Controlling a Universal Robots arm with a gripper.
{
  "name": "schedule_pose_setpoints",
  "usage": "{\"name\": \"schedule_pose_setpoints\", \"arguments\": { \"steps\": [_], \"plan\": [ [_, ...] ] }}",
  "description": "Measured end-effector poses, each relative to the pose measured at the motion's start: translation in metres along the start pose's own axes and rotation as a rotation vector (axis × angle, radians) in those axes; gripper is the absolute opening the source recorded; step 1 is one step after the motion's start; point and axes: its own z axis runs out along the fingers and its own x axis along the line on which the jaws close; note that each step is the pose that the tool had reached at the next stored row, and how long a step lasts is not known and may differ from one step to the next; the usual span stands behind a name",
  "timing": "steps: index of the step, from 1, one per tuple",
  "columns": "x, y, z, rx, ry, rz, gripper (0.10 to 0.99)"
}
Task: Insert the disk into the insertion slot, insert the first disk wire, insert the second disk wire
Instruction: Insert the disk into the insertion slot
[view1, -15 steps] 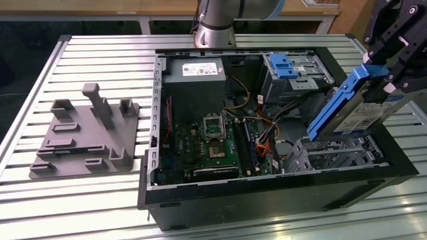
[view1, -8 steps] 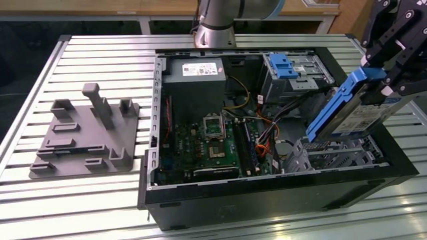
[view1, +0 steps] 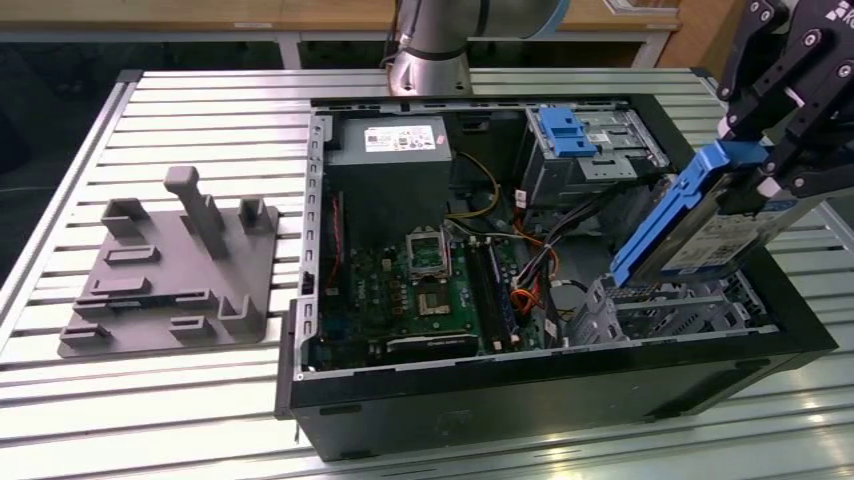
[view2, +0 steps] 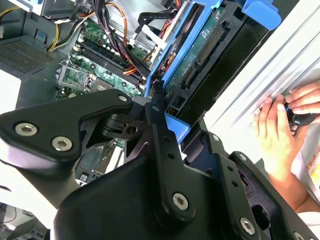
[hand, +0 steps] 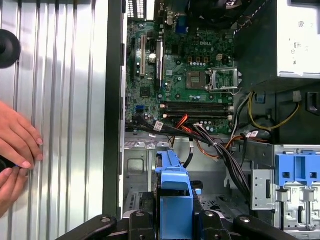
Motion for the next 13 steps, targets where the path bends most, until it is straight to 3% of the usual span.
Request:
{"name": "schedule_pose_setpoints", "arguments": {
  "steps": [13],
  "plan": [
    [0.0004,-0.0002,0.0057,0.0,0.0,-0.002,0.365]
  ]
}}
